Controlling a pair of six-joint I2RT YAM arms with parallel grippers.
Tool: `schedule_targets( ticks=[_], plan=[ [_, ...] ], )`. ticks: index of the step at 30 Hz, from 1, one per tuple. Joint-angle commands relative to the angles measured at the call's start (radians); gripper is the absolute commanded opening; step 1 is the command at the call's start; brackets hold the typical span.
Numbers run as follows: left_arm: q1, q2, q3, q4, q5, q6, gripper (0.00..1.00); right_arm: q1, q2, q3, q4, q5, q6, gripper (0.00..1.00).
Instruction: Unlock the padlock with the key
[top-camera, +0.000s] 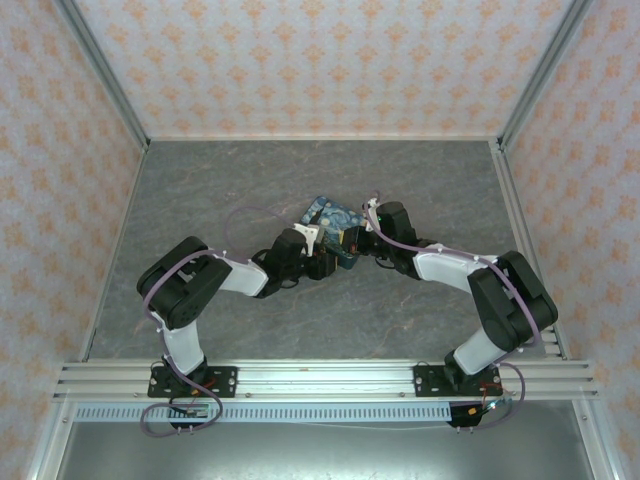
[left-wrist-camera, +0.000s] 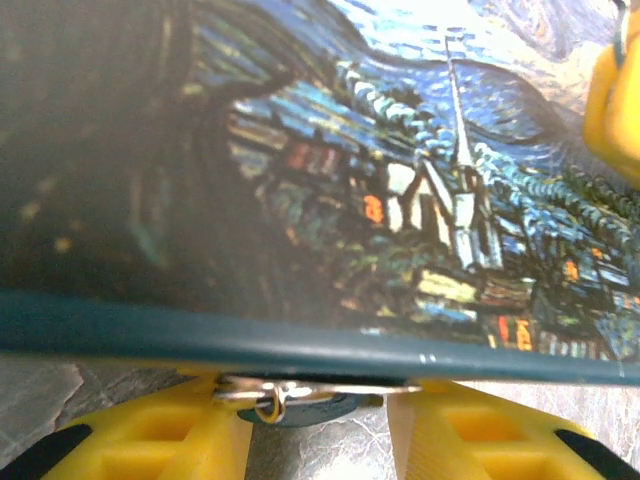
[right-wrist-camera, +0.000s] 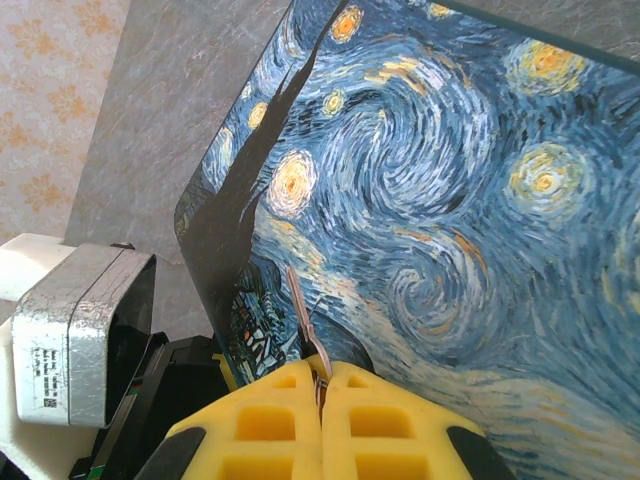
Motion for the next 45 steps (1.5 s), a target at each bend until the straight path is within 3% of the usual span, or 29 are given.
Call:
schedule_targets(
  ticks=[1,29,45],
  plan=[
    [-0.006,0.001,0.027,-0.035,-0.055,-0.039,0.4,0.007,-0.002,-0.029,-0.085,0.004,-0.007,0.0],
    [0.037,0.014,-0.013,0.159,-0.043,-0.242,0.42,0.008,0.006,-0.013,-0.096,-0.003,-0.007,0.0],
    [0.037,0.017,0.0,0.14,-0.041,-0.232,0.23,0.009,-0.02,-0.004,-0.078,-0.006,-0.016,0.0]
  ],
)
